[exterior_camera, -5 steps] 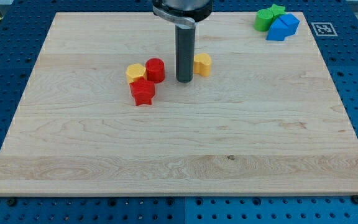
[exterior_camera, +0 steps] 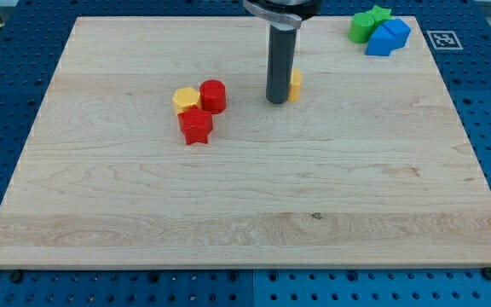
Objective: Slide the yellow heart towards the green circle
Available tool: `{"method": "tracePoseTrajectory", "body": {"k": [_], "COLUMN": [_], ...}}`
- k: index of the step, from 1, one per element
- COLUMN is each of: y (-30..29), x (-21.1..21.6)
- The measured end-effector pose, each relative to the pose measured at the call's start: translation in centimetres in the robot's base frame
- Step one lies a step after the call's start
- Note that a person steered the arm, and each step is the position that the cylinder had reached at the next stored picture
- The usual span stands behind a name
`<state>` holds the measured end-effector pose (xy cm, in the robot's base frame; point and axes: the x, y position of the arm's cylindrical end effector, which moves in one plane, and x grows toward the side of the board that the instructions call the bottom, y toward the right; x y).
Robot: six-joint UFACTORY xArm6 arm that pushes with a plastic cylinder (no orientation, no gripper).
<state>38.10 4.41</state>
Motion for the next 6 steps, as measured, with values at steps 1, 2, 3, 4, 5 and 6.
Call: {"method": "tracePoseTrajectory", "body": {"k": [1,2,3,4,5,6], "y": [1.2,2.3,3.8,5.3,6.7,8.1], "x": [-0.9,-2.7,-5.1,-7.4,-9.0,-10.1]}}
